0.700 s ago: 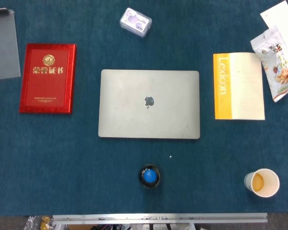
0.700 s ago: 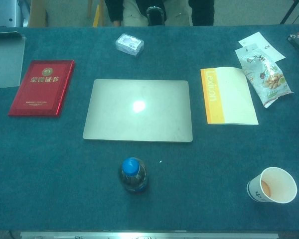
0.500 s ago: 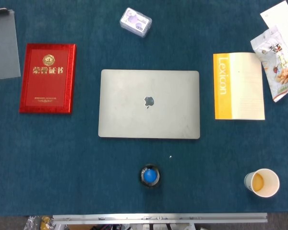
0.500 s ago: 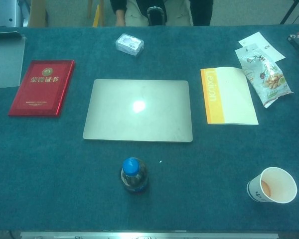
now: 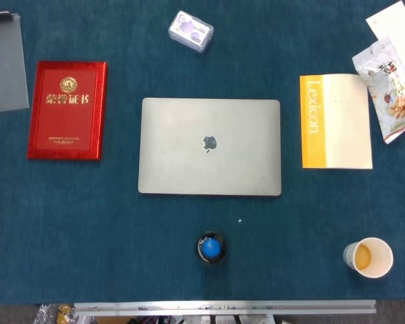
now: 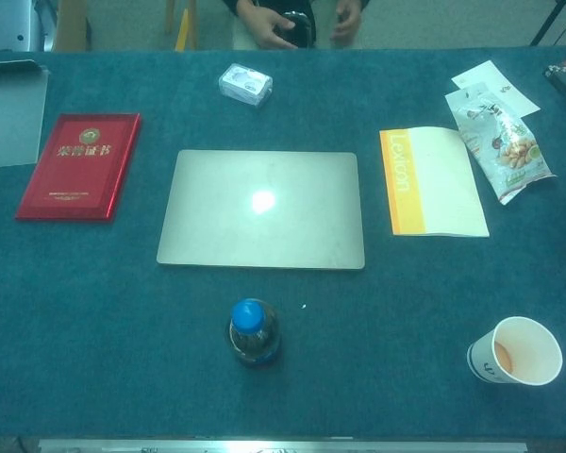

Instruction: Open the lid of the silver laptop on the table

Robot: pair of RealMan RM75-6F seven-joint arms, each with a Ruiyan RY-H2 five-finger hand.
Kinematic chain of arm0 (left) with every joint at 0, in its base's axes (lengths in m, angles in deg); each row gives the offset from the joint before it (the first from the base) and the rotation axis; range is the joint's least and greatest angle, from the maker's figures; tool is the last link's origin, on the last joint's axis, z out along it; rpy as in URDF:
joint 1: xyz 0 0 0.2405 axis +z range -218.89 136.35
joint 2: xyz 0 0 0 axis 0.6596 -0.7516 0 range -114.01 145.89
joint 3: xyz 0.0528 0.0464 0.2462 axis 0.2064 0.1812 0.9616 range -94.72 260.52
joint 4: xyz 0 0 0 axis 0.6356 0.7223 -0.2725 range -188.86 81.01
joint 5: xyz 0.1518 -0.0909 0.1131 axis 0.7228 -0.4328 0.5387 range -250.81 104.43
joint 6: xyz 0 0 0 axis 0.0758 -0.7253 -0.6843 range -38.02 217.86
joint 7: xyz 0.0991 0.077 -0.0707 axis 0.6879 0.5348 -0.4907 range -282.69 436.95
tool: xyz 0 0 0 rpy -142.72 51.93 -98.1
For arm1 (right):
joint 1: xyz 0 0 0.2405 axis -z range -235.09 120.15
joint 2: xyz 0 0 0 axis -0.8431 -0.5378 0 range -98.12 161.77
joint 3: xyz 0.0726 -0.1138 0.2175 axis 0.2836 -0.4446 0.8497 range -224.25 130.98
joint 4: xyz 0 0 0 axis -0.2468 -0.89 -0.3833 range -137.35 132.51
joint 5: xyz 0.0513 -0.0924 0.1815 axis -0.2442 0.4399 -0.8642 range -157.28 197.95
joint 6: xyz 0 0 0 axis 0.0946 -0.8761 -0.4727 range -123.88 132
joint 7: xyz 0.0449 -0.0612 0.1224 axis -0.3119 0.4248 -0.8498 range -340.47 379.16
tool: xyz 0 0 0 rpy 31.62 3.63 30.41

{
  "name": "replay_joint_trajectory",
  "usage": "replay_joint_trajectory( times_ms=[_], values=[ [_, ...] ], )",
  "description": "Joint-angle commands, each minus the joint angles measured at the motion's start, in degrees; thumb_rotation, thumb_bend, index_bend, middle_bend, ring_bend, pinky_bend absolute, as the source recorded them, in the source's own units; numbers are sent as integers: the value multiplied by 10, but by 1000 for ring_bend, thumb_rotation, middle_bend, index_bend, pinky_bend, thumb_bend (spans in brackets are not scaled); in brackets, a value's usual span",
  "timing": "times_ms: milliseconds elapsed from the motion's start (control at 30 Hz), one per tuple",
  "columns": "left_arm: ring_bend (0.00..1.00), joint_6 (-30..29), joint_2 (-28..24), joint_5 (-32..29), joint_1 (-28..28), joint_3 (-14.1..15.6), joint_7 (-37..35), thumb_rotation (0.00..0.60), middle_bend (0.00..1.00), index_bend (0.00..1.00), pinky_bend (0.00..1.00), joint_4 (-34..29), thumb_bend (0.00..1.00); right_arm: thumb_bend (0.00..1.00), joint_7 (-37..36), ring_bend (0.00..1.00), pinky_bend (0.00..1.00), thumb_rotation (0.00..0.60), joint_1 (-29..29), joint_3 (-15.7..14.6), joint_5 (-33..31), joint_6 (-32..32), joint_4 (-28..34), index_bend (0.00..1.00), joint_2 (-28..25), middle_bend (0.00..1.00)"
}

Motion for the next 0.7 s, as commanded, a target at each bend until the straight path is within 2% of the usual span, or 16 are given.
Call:
replay_joint_trajectory(
  times_ms=[33,267,400,700],
  values=[
    [26,0,-1,3,0,1,2,600,125,176,40,-3,416,55,0,0,13,600,-17,5,6,20,9,0,-4,71],
    [26,-2,-4,13,-1,2,10,600,125,176,40,-10,416,37,14,0,13,600,-75,16,10,95,36,0,8,71],
    [25,-1,-4,16,-3,1,13,600,125,177,40,-11,417,37,47,0,13,600,-113,21,3,141,48,0,28,70],
    [26,-1,-4,13,-2,3,2,600,124,177,40,-1,417,34,128,0,13,600,-192,30,-70,228,36,0,120,70]
  ],
)
